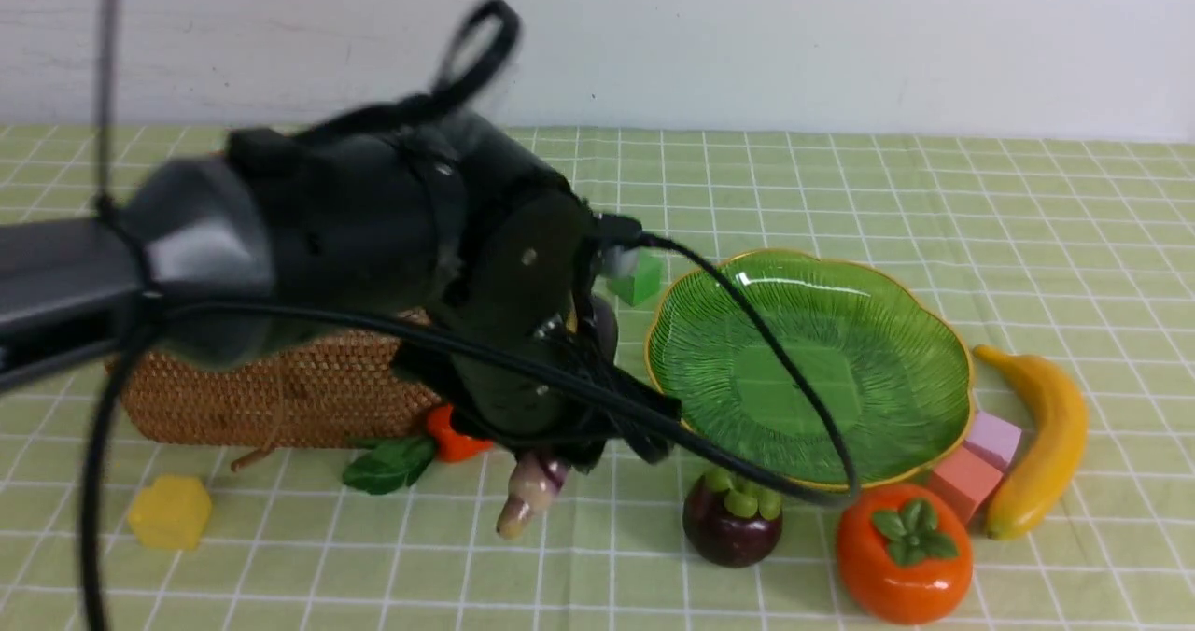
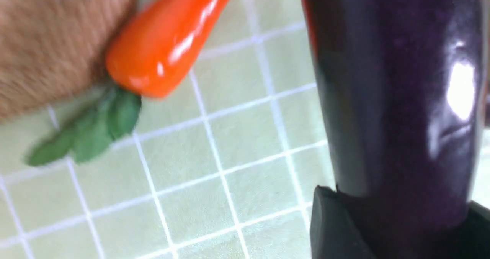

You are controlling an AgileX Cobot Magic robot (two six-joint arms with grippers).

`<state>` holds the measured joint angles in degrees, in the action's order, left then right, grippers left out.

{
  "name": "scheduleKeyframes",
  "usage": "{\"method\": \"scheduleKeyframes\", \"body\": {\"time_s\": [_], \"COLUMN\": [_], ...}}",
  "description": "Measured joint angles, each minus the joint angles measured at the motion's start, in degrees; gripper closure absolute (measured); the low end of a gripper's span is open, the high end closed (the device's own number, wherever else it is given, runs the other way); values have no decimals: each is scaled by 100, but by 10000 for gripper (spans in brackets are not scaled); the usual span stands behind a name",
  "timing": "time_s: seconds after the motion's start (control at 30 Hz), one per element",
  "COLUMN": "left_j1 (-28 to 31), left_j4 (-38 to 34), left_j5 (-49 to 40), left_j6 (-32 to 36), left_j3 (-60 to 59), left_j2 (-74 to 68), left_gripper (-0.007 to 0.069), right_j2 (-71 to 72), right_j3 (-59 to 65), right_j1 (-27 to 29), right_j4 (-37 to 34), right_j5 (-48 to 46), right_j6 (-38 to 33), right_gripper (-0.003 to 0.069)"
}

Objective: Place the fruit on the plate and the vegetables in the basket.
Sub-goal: Use the left arm to grab an eggplant and put it into the left basket

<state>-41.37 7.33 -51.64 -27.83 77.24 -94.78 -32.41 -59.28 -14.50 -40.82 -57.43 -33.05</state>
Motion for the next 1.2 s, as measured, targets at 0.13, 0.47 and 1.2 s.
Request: {"method": "scheduleKeyframes", "body": {"time_s": [0.13,0.47,1.2], "left_j1": [62,1763,2847], "left_j4": [399,1691,2106], "left_j5": [239,971,1761], "left_j6": [465,1402,3513], "left_j3": [0,0,-6], "left_j2": [737,876,-270], "left_gripper": [323,323,141], "right_j2": [0,-187,-206], "right_j3": [0,0,0], "right_j1": [0,0,0], "right_j4": [0,-129,-172], "right_j5": [390,1133,1063], "right_j6": [0,0,-129], "right_gripper": [570,570,559]}}
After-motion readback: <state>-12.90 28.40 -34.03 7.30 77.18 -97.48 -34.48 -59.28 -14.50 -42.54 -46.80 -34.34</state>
